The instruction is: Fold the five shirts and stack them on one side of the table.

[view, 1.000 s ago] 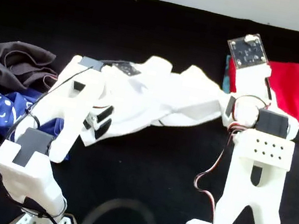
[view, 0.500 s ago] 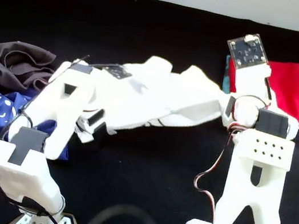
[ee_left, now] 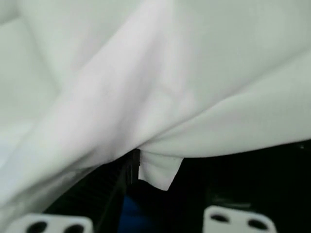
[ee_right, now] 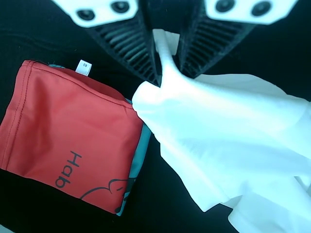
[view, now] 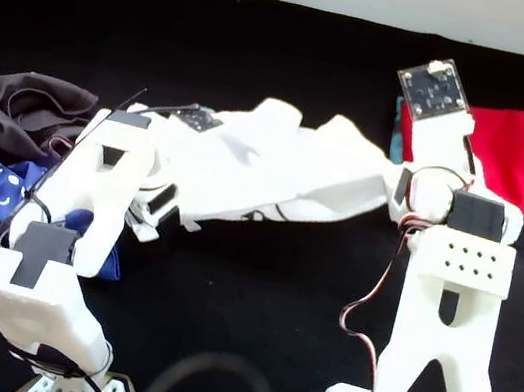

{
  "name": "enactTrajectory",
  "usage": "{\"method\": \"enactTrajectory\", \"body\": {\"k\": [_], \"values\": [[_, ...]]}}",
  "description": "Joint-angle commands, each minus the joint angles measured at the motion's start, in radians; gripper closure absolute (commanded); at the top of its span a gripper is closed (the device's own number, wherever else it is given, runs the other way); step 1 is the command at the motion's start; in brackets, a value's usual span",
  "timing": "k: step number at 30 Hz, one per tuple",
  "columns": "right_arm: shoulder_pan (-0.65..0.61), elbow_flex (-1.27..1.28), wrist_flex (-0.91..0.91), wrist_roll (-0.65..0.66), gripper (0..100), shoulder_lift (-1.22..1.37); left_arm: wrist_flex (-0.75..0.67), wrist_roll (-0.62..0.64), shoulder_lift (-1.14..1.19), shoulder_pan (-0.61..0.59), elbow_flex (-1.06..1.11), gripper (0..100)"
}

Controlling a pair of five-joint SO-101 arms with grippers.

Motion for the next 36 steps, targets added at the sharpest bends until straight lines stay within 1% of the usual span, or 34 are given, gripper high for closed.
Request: {"method": "enactTrajectory", "body": {"k": [1,2,4,8,10,13,15,17,19,21,23,25,27,28,32,36], "values": [[-0.007,-0.004,-0.007,0.008,99.2,-0.035,-0.018,0.043,0.016,0.031,-0.004,97],[-0.007,-0.004,-0.007,0.006,99.2,-0.035,0.000,0.058,0.013,0.041,-0.008,96],[-0.007,-0.002,-0.007,0.003,99.2,-0.035,0.041,0.066,-0.001,0.071,-0.033,100],[-0.007,-0.002,-0.007,0.003,99.2,-0.035,0.178,0.081,-0.059,0.122,-0.111,99],[-0.007,-0.002,-0.007,0.002,99.2,-0.036,0.245,0.112,-0.105,0.133,-0.163,99],[-0.002,-0.002,-0.007,0.002,99.2,-0.036,0.358,0.123,-0.176,0.147,-0.226,99],[-0.002,-0.002,-0.007,0.002,99.2,-0.036,0.425,0.123,-0.206,0.171,-0.226,99],[-0.002,-0.004,-0.010,0.002,99.2,-0.036,0.460,0.123,-0.214,0.211,-0.176,99],[-0.002,-0.004,-0.013,0.002,99.2,-0.036,0.460,0.123,-0.214,0.246,-0.094,99],[-0.005,-0.004,-0.015,0.002,99.2,-0.036,0.404,0.123,-0.214,0.266,-0.012,97],[-0.007,-0.004,-0.015,0.003,99.2,-0.036,0.334,0.123,-0.214,0.265,0.058,92],[-0.007,-0.004,-0.015,0.006,99.2,-0.036,0.282,0.124,-0.214,0.257,0.104,82],[-0.004,-0.004,-0.015,0.008,99.2,-0.036,0.241,0.123,-0.214,0.226,0.125,75],[-0.004,-0.004,-0.015,0.008,99.2,-0.036,0.221,0.123,-0.214,0.203,0.128,73],[-0.002,-0.004,-0.010,0.008,99.2,-0.036,0.155,0.115,-0.214,0.114,0.131,74],[-0.002,-0.005,-0.010,0.008,99.2,-0.036,0.132,0.072,-0.213,0.096,0.168,74]]}}
